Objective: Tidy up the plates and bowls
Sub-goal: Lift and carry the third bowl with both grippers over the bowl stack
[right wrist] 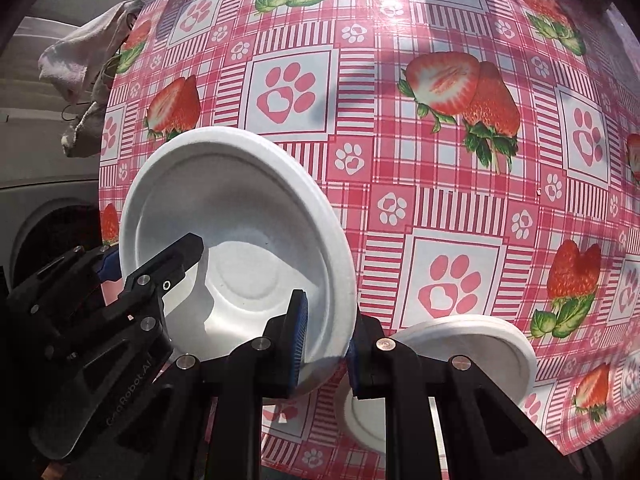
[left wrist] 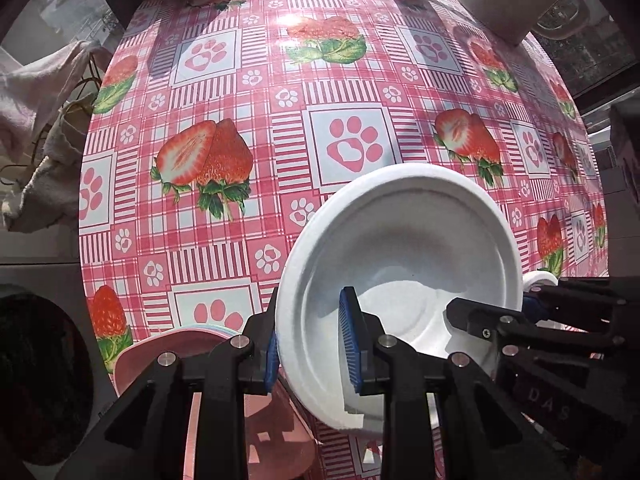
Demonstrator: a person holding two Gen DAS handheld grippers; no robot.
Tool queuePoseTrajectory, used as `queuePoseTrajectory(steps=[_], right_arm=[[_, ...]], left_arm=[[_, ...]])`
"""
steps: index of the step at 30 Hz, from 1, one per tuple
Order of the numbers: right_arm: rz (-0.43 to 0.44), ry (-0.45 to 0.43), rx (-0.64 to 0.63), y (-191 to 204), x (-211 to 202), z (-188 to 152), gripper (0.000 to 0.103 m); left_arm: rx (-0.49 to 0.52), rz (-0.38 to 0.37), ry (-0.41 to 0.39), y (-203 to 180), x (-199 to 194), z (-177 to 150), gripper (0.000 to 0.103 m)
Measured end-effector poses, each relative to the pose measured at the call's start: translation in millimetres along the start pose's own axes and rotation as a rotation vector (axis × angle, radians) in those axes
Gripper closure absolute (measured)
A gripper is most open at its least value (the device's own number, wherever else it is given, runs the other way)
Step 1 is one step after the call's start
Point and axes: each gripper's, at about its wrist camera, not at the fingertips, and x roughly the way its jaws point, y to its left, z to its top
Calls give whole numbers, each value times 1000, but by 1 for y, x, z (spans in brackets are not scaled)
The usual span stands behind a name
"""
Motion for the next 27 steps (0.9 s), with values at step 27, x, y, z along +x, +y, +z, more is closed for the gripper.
queuePoseTrajectory(steps=[27], right_arm=[[-2,-138,207,-73,-79,-52,77]], left_arm=[[222,-62,-31,-68,-28,-2,75]])
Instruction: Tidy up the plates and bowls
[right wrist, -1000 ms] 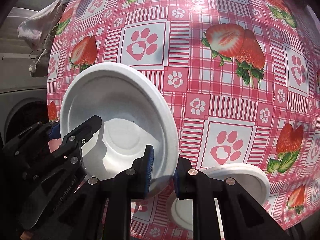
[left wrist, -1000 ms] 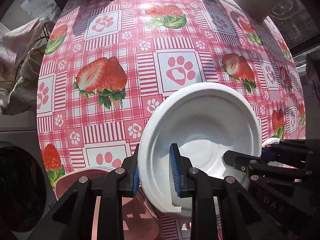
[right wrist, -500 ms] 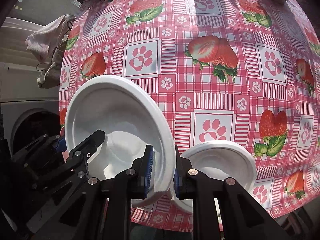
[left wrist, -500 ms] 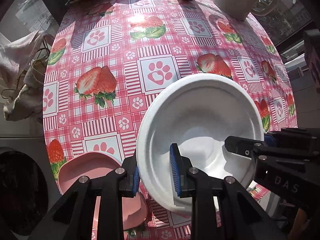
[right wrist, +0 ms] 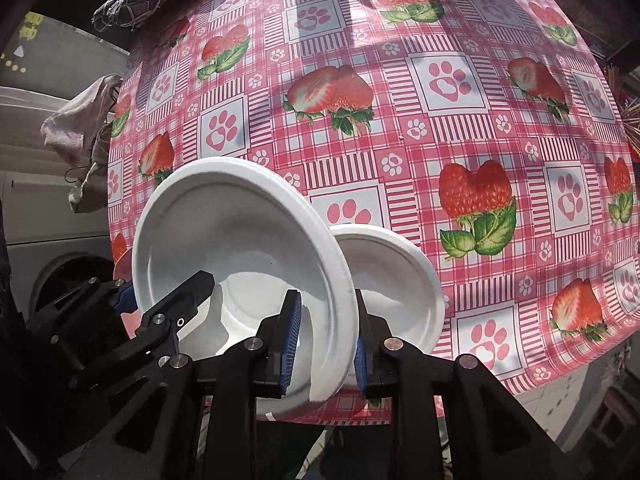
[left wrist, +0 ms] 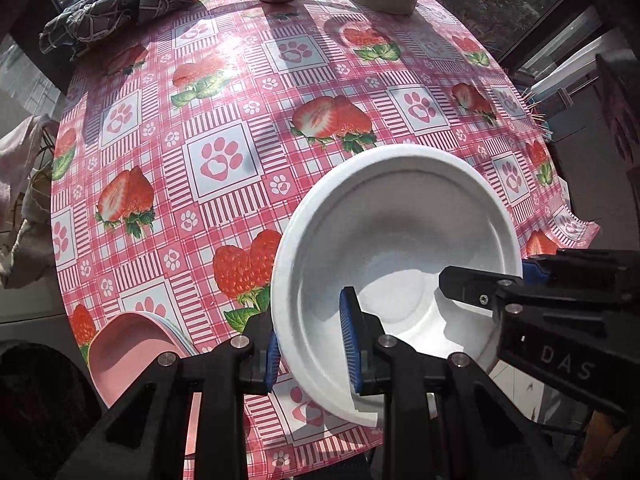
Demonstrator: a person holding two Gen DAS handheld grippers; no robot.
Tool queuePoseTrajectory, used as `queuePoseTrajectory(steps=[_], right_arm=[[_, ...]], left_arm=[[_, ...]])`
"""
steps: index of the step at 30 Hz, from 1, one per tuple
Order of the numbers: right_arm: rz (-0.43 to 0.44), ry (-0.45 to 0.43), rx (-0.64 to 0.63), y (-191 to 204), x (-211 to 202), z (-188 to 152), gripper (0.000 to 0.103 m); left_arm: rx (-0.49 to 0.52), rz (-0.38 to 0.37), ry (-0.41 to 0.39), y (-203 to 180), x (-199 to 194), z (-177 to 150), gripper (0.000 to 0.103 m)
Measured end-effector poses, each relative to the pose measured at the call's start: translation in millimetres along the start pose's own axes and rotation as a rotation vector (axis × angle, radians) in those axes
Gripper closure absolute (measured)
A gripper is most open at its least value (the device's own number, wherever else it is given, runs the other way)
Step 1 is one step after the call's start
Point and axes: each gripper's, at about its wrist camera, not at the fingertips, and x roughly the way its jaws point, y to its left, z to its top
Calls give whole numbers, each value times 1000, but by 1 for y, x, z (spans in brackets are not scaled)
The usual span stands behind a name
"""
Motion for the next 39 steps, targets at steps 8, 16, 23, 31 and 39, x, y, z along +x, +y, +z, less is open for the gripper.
queuePoseTrajectory(steps=[8,16,23,31,39], right_arm=[[-1,1,86,-36,0,-19,77],[-14,17,122,-54,11,-28,77],[-19,32,120,-58,24,-26,77],[-7,42,93,-56,30,-22,76],[12,2,130,-72,15,-23,25]], left_arm=[[90,-13,16,-35,8,6,75],[135,-5,46,-55,22,5,75],[135,4,89,-57,42,1,72],[126,29,75,-53,44,1,49],[56,29,38,-29,27,-2,34]])
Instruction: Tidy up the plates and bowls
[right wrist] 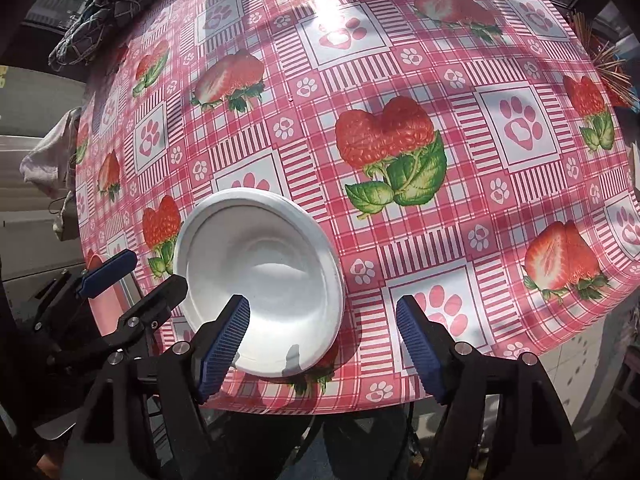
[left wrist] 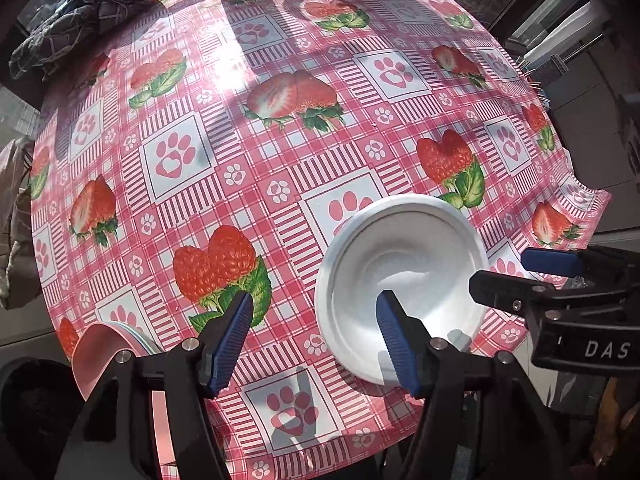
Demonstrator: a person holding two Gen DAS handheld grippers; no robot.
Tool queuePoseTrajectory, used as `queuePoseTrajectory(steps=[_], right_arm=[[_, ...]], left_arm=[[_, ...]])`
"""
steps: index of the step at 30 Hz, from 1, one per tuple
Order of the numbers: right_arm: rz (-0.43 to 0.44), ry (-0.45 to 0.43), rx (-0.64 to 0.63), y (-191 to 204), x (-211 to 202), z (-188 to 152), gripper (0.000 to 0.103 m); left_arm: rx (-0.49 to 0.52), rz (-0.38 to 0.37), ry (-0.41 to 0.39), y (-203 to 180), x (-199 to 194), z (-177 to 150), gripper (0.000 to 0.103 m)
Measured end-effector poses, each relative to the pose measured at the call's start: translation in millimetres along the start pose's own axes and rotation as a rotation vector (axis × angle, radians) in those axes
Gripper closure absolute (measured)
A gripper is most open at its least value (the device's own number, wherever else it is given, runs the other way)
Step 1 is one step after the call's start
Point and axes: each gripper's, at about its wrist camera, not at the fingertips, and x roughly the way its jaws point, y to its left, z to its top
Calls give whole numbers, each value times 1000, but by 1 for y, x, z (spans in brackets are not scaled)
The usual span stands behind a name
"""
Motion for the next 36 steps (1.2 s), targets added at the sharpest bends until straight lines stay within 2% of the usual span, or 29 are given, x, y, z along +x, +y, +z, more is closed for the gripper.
queuePoseTrajectory(steps=[1,2,3,7,12,16,36], right_arm=[[2,-3,4,-1,-1,0,21],[7,-8,9,-2,-2,-1,2],[17,-14,13,-2,-3,-2,0],[33,-6,27,-4,-2,-11,0],[-26,2,44,-7,8,-28,0],[-42,33,51,-9,18,-34,0],[-73,49,62,-23,25,-30,0]], left_arm=[[-2,-10,-4,2,-2,-1,34],[-6,-24,-4,3,-4,-3,34],[-12,-42,-1,5,-5,-5,33],[-62,-99,14,12,-7,-14,30],[-122,-92,67,20,1,-25,29],[-156,-91,92,26,7,-29,29],[-141,-68,123,14,26,-25,29]])
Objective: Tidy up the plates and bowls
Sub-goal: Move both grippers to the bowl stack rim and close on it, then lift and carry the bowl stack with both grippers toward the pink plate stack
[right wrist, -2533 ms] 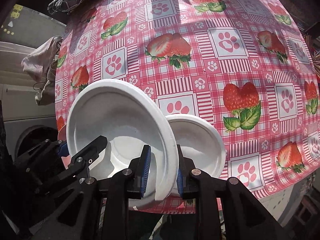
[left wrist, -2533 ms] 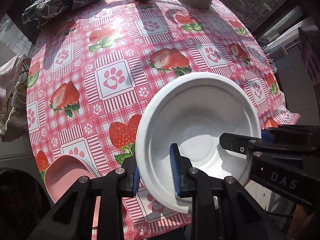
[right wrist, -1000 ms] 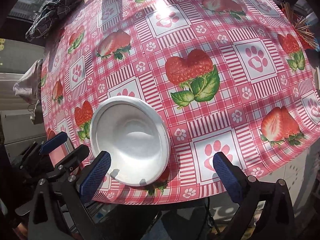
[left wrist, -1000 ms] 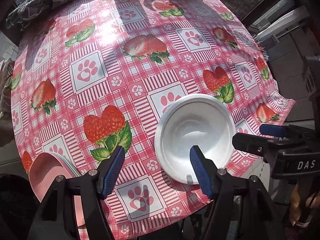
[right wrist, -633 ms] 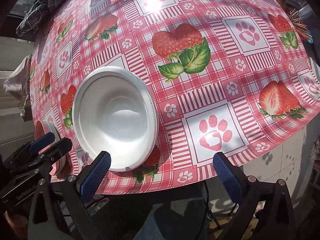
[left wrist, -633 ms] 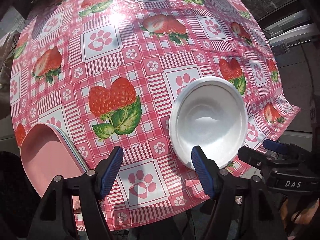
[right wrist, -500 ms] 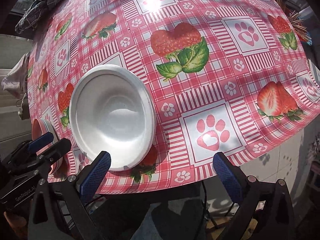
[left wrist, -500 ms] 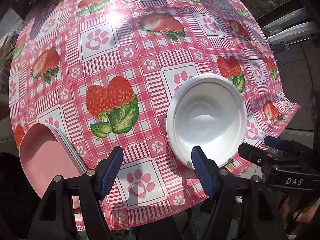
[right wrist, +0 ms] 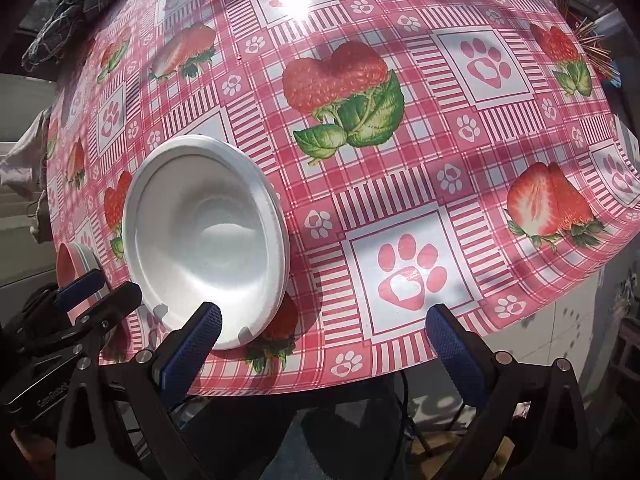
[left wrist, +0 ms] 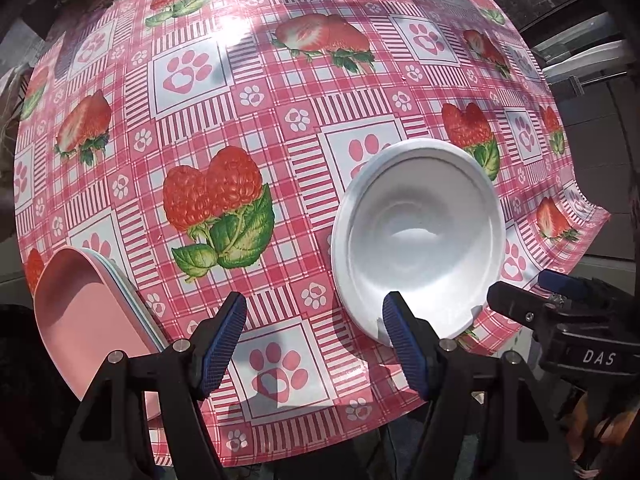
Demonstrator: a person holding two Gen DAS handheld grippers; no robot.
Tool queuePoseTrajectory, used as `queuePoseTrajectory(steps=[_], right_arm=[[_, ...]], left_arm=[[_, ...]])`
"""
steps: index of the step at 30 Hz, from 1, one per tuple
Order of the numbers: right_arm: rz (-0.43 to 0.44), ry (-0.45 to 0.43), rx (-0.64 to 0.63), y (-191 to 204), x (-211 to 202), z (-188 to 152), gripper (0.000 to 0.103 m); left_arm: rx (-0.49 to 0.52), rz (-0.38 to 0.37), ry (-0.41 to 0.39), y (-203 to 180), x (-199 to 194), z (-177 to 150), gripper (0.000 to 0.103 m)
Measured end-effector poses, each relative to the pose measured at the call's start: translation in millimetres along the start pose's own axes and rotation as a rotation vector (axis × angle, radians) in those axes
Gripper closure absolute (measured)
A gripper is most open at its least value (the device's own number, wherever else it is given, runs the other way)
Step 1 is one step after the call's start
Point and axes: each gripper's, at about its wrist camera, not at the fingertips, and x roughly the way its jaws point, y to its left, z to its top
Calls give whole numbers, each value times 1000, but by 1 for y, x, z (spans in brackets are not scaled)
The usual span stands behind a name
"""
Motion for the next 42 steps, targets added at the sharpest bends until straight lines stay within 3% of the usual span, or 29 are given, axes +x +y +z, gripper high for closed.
queuePoseTrajectory(steps=[11,29,42], right_arm=[[-39,23,-17,-4,10,14,0],[-105,44,-91,22,45,65,0],[-88,71,-106,31,61,77,0]], left_arm=[[5,39,26,-16,26,11,29],[-50,97,46,-16,70,27,25],[-76,65,39,-3,88,39,18]])
